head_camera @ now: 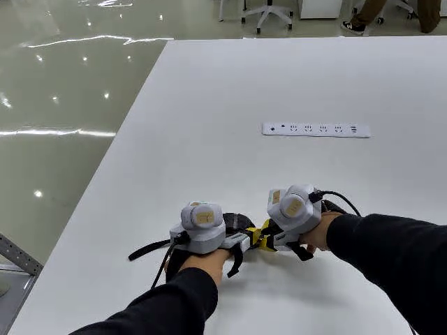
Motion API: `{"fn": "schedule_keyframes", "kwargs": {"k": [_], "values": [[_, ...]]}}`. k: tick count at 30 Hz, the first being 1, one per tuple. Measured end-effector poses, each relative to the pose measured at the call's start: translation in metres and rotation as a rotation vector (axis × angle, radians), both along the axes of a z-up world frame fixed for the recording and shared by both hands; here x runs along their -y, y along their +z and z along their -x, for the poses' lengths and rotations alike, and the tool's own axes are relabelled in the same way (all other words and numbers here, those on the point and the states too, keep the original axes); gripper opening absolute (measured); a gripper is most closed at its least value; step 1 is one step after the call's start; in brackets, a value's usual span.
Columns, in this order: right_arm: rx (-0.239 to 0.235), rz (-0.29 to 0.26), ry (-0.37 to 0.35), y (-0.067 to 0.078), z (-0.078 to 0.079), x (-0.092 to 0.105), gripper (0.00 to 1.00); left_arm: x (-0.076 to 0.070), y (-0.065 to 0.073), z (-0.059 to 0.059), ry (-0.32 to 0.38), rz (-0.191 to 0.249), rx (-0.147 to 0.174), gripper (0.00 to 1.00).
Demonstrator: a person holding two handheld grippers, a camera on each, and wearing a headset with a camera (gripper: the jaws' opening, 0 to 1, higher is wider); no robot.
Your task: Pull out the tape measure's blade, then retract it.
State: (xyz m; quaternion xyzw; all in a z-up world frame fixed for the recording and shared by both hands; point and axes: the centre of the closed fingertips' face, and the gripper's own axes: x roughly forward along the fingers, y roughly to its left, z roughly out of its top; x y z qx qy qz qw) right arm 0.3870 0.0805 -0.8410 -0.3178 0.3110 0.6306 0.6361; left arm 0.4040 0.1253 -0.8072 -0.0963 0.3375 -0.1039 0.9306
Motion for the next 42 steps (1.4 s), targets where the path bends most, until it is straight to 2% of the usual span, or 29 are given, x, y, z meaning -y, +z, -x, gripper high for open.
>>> {"fn": "schedule_keyframes", "kwargs": {"k": [8, 9, 10, 11, 12, 13, 14, 15, 16, 17, 18, 19, 20, 21, 23, 25, 26, 28, 31, 33, 35, 37, 38, 39, 40, 42], "values": [[-0.012, 0.003, -0.017, -0.001, 0.0, 0.0, 0.11, 0.0, 0.0, 0.0, -0.002, -0.004, -0.001, 0.59], [-0.013, 0.002, -0.03, -0.001, 0.0, 0.0, 0.12, 0.0, 0.0, 0.0, -0.006, -0.004, 0.003, 0.6], [-0.043, -0.007, -0.087, -0.001, 0.001, 0.001, 0.12, 0.0, 0.002, 0.0, -0.022, 0.006, 0.012, 0.6], [-0.045, -0.021, -0.104, 0.0, 0.0, 0.002, 0.14, 0.001, 0.002, 0.001, -0.042, 0.006, 0.022, 0.6], [-0.034, -0.033, -0.113, 0.0, 0.0, 0.003, 0.17, 0.002, 0.005, 0.0, -0.087, -0.009, 0.055, 0.6], [0.003, -0.071, -0.134, 0.006, -0.003, 0.004, 0.21, -0.002, 0.015, -0.003, -0.129, -0.061, 0.142, 0.62], [-0.007, -0.108, -0.164, 0.011, -0.003, 0.004, 0.23, -0.005, 0.019, -0.003, -0.124, -0.068, 0.164, 0.68], [-0.012, -0.154, -0.209, 0.02, -0.004, 0.006, 0.25, -0.005, 0.023, -0.001, -0.134, -0.024, 0.159, 0.75], [-0.006, -0.171, -0.221, 0.025, -0.004, 0.01, 0.28, -0.002, 0.03, -0.002, -0.161, 0.032, 0.18, 0.82], [-0.001, -0.195, -0.247, 0.031, -0.005, 0.014, 0.33, -0.002, 0.036, -0.001, -0.186, 0.065, 0.201, 0.92], [-0.004, -0.218, -0.276, 0.037, -0.003, 0.022, 0.36, -0.007, 0.041, 0.001, -0.225, 0.066, 0.221, 1.0], [-0.005, -0.223, -0.288, 0.04, 0.0, 0.029, 0.4, -0.01, 0.041, 0.008, -0.27, 0.048, 0.206, 0.98], [0.022, -0.224, -0.31, 0.044, 0.002, 0.042, 0.45, -0.022, 0.044, 0.01, -0.306, -0.013, 0.235, 1.0], [0.039, -0.239, -0.326, 0.048, 0.003, 0.05, 0.49, -0.028, 0.045, 0.014, -0.316, -0.027, 0.238, 1.0], [0.037, -0.268, -0.38, 0.054, 0.012, 0.072, 0.55, -0.039, 0.047, 0.027, -0.348, 0.007, 0.21, 1.0], [0.056, -0.274, -0.402, 0.058, 0.024, 0.098, 0.59, -0.057, 0.049, 0.037, -0.371, -0.025, 0.215, 1.0], [0.059, -0.272, -0.41, 0.059, 0.029, 0.108, 0.6, -0.062, 0.051, 0.042, -0.375, -0.032, 0.216, 1.0], [0.091, -0.274, -0.472, 0.064, 0.035, 0.135, 0.63, -0.08, 0.052, 0.052, -0.369, -0.048, 0.205, 1.0], [0.093, -0.297, -0.535, 0.073, 0.047, 0.166, 0.7, -0.1, 0.059, 0.066, -0.364, -0.057, 0.228, 1.0], [0.115, -0.295, -0.564, 0.079, 0.054, 0.188, 0.75, -0.11, 0.063, 0.079, -0.367, -0.067, 0.218, 1.0], [0.137, -0.293, -0.595, 0.085, 0.06, 0.21, 0.8, -0.122, 0.068, 0.089, -0.364, -0.089, 0.227, 1.0], [0.162, -0.296, -0.623, 0.093, 0.063, 0.228, 0.82, -0.129, 0.074, 0.095, -0.356, -0.095, 0.23, 1.0], [0.16, -0.294, -0.638, 0.096, 0.067, 0.239, 0.84, -0.135, 0.079, 0.099, -0.351, -0.103, 0.251, 1.0], [0.159, -0.295, -0.653, 0.096, 0.069, 0.247, 0.86, -0.137, 0.082, 0.102, -0.352, -0.099, 0.255, 1.0], [0.171, -0.293, -0.679, 0.097, 0.07, 0.259, 0.89, -0.139, 0.083, 0.107, -0.353, -0.086, 0.247, 1.0], [0.163, -0.295, -0.697, 0.098, 0.075, 0.272, 0.94, -0.142, 0.082, 0.114, -0.362, -0.104, 0.242, 1.0]]}}
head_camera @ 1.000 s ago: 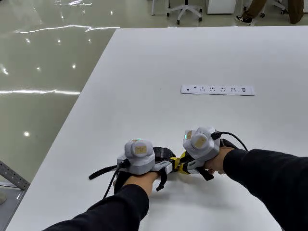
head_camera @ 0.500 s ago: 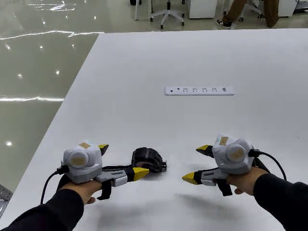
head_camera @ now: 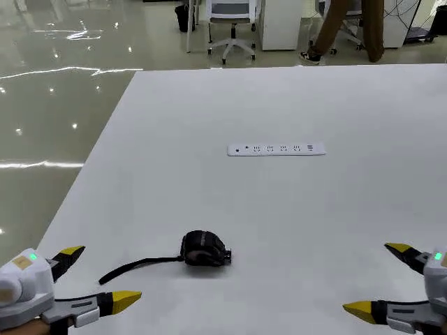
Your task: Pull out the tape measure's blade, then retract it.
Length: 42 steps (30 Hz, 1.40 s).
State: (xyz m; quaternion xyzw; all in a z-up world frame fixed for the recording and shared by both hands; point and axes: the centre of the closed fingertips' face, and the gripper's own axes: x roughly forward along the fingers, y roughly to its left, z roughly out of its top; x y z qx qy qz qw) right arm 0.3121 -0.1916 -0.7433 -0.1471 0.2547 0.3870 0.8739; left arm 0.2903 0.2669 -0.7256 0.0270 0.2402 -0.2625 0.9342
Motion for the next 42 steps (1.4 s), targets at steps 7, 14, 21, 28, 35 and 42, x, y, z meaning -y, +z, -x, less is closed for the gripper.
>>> {"fn": "schedule_keyframes", "kwargs": {"k": [7, 14, 21, 28, 35, 42], "values": [[-0.006, 0.046, -0.014, -0.003, 0.024, 0.029, 1.0, -0.013, -0.004, 0.015, 0.033, 0.004, -0.014, 1.0], [-0.013, 0.041, -0.059, 0.003, 0.027, 0.046, 1.0, -0.015, 0.001, 0.016, 0.02, -0.003, -0.008, 1.0], [-0.011, 0.033, -0.072, 0.001, 0.029, 0.05, 1.0, -0.019, 0.005, 0.015, 0.014, -0.008, -0.004, 1.0], [-0.005, 0.033, -0.079, 0.004, 0.028, 0.055, 1.0, -0.018, 0.006, 0.016, 0.01, -0.006, 0.001, 1.0], [0.0, 0.033, -0.076, 0.005, 0.026, 0.056, 1.0, -0.019, 0.008, 0.017, 0.015, 0.001, 0.002, 1.0], [0.002, 0.03, -0.07, 0.005, 0.028, 0.055, 1.0, -0.019, 0.007, 0.017, 0.014, 0.002, 0.0, 1.0]]}}
